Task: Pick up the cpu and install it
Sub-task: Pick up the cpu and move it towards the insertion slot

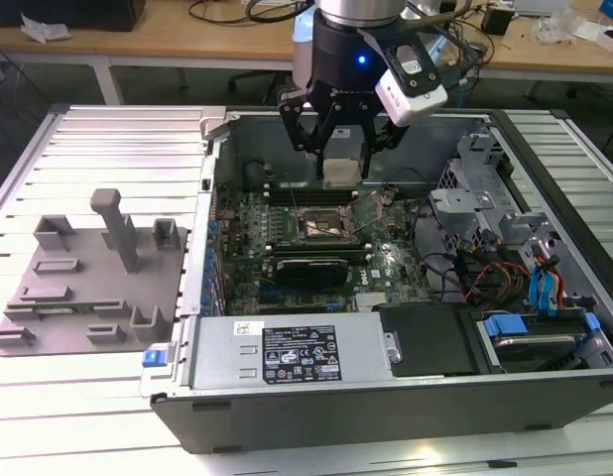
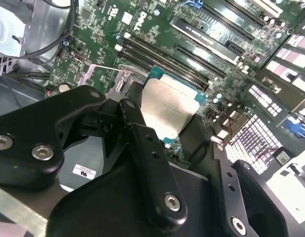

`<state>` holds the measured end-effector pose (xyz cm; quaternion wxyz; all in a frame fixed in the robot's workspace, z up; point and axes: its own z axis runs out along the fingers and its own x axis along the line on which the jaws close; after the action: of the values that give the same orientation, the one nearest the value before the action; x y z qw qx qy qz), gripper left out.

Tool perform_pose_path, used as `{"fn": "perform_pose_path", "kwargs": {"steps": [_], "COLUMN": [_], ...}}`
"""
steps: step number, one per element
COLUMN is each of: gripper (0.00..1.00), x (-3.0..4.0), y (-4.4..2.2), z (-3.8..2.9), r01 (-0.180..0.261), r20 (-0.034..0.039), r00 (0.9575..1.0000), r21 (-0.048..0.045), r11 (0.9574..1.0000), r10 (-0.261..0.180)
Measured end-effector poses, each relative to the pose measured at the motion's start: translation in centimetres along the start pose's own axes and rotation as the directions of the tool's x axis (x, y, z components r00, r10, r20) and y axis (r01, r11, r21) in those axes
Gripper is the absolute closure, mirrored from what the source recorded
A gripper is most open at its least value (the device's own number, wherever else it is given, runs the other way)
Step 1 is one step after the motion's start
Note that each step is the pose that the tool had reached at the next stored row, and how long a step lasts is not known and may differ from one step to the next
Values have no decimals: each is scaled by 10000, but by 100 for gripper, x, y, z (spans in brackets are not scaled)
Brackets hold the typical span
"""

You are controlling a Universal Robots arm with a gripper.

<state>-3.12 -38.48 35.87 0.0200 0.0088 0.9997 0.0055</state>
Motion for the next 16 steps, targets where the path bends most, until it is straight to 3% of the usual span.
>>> {"fn": "perform_pose_path", "kwargs": {"steps": [8,16], "gripper": [45,45], "x": [-8,-2], "y": [98,155], "z": [144,295], "r01": [-1,-1], "r20": [0,1], "r00": [10000,10000], "r21": [0,0], "r11": [10000,10000], "r10": [1,1]}}
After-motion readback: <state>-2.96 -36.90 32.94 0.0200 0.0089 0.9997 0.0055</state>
